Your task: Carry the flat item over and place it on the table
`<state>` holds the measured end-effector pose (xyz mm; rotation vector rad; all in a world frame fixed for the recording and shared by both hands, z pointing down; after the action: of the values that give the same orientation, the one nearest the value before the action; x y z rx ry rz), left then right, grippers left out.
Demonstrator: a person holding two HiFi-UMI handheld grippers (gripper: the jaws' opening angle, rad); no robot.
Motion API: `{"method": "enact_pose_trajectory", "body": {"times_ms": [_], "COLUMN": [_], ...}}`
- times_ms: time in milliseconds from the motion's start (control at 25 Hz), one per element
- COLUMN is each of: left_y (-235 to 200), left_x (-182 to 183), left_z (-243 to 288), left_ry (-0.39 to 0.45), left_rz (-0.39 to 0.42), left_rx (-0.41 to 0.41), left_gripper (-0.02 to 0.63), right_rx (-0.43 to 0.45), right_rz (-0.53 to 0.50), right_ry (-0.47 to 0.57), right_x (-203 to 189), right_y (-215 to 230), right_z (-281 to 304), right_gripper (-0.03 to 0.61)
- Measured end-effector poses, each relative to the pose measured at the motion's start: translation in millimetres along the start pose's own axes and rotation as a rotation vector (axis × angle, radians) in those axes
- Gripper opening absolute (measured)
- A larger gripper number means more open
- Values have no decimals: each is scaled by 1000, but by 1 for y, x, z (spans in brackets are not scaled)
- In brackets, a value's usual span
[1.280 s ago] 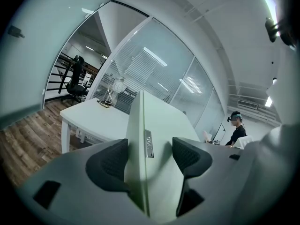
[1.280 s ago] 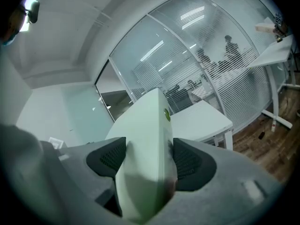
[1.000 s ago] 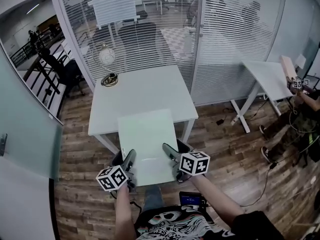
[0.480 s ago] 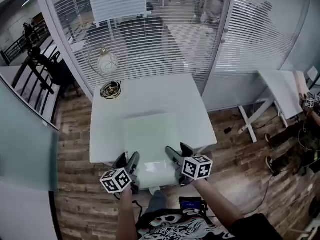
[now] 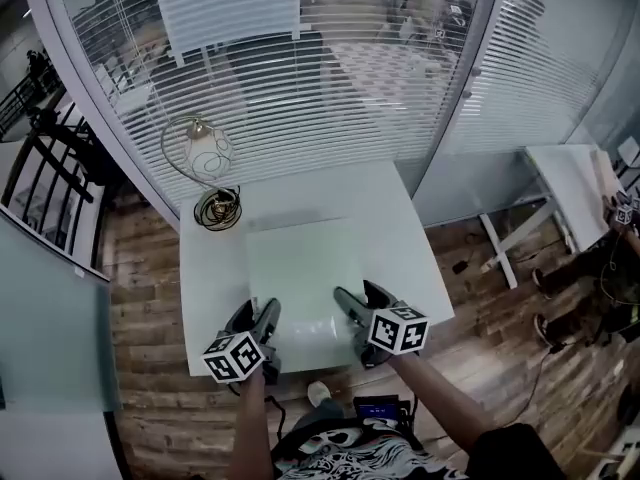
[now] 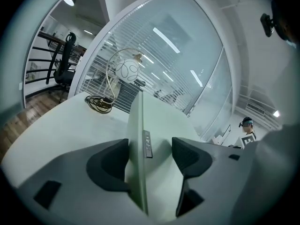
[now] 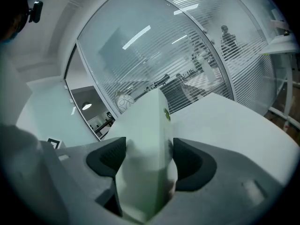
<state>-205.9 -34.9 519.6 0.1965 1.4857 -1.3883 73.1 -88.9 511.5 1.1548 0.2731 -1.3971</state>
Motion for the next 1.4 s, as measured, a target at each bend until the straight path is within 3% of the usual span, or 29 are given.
{"method": "enact_pose_trajectory", "body": {"times_ms": [480,840,1400], "left_y": [-12,-18,-32], "left_x": [22,42,38], "left_z": [35,55,68], "left_ry": [-38,8,0], "left_rz": [14,18,-14], "left_rx": [-20,-18,13], "left_gripper": [290,290,290], "right_rx": [-23,8,5], "right_rz": [38,9,6], "right_ry": [7,20,-26], "right_x": [19,50,50], "right_y": [11,12,21], "right_z": [24,47,70], "right_gripper": [299,299,299]}}
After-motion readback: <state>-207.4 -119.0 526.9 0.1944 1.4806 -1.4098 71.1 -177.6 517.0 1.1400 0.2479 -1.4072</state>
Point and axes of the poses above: the fingertips, and each gripper's own axes: z forward along the fingers, y to its right, x out of its top, the point moved 9 cm from there along -z, backward along the fingers, and after that the axes turned 15 degrees about -x, right-handed, at the moved point
